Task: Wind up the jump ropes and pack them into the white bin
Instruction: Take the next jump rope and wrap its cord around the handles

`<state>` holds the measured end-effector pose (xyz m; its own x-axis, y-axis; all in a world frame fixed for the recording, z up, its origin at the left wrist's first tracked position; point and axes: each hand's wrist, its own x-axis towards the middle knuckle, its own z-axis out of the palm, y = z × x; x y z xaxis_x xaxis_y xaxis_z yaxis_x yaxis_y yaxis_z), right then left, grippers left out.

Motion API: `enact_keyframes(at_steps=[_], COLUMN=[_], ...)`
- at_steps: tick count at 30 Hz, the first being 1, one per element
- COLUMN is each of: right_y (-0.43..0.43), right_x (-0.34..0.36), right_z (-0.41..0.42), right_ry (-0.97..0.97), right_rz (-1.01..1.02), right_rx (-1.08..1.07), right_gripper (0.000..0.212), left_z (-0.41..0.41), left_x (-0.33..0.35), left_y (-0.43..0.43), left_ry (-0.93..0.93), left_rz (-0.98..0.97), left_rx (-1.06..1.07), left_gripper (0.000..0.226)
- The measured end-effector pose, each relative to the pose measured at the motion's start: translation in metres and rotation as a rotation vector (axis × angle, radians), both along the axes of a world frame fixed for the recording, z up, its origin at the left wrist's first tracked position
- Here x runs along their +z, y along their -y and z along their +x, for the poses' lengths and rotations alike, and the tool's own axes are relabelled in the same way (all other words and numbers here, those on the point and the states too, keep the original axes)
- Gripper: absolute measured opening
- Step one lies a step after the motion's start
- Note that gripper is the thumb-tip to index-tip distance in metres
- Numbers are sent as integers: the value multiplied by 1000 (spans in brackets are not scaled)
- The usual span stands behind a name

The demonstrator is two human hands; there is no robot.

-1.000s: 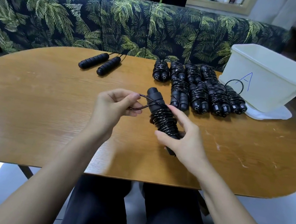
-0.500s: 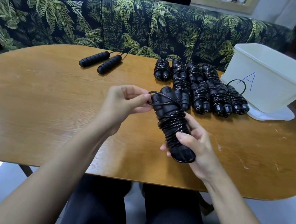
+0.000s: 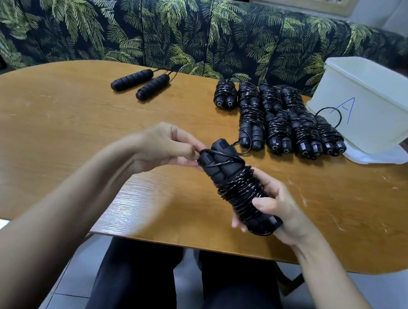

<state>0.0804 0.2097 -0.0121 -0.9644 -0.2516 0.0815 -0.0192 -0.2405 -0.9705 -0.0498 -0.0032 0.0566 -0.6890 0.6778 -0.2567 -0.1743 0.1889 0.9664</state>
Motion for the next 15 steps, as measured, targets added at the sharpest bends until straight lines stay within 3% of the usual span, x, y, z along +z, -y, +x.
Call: enact_keyframes(at_steps=[7,15], right_y=[-7,-11], right_x=[-2,-7], right_z=[-1,2], right_ry=[43,63], right_rz=[-67,-137], right_rx=[173,257], right_gripper=[46,51], left_z=[0,10], left_x=[-14,-21], left_y=[2,-2], left_ry=[199,244], left_rz=[4,31], left_rx=[-84,-102], left_gripper=[38,46])
